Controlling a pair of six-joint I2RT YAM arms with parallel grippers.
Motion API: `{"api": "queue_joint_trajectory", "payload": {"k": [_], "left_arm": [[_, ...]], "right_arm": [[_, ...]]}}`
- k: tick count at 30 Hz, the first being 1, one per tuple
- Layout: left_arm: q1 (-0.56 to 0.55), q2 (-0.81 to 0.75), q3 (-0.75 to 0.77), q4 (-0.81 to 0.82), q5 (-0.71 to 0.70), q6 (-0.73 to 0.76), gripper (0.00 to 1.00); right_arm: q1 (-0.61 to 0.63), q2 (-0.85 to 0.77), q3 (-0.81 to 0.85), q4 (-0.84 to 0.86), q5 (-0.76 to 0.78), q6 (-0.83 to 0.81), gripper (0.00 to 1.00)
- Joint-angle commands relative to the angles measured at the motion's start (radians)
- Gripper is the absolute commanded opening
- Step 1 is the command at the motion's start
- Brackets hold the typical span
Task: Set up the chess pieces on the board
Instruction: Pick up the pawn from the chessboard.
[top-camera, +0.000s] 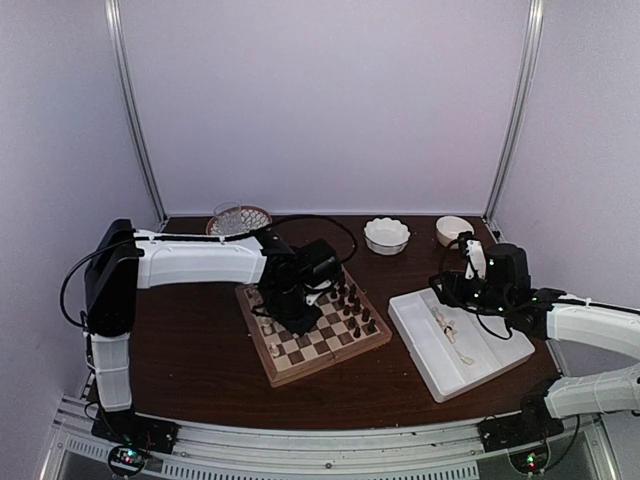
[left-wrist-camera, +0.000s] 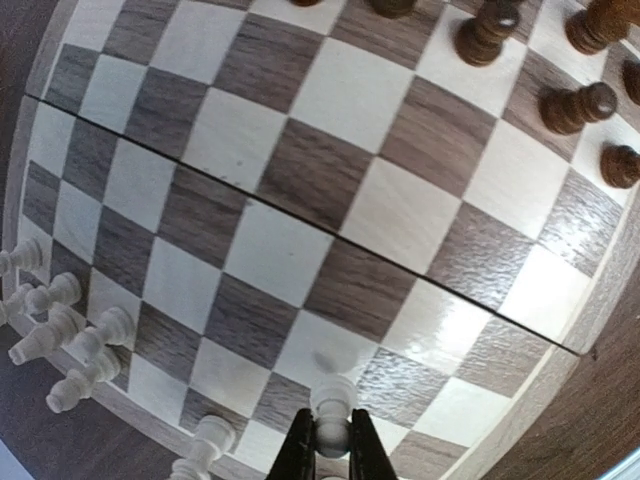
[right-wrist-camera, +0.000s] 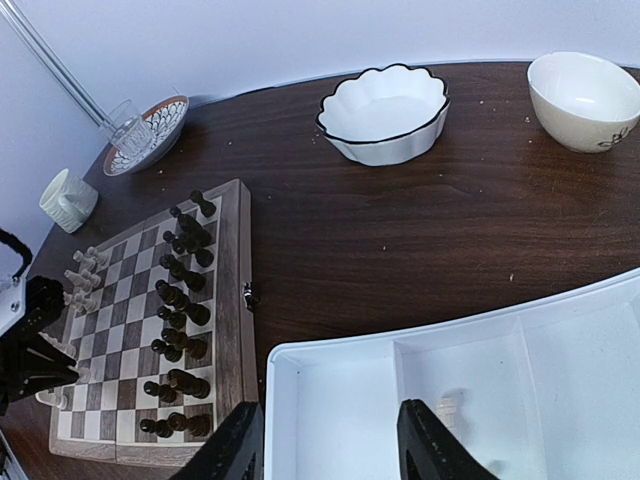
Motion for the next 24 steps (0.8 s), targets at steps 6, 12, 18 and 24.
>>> {"api": "queue_joint_trajectory", "payload": {"k": [6, 12, 18, 24], "left_arm": [[0.067, -0.059, 0.026, -0.036, -0.051, 0.031, 0.06], [0.098, -0.051, 0.037, -0.036, -0.046, 0.045, 0.06], [0.119, -0.051, 0.045, -0.036, -0.072, 0.053, 0.05], [0.135, -0.029, 0.057, -0.037, -0.076, 0.066, 0.05]], "right_arm": [[0.007, -0.002, -0.004, 0.018, 0.012, -0.011, 0.49], [0.006, -0.005, -0.006, 0.018, 0.012, -0.011, 0.49], [0.007, -0.003, -0.005, 0.018, 0.012, -0.01, 0.49], [0.007, -0.003, -0.005, 0.018, 0.012, -0.01, 0.49]]}}
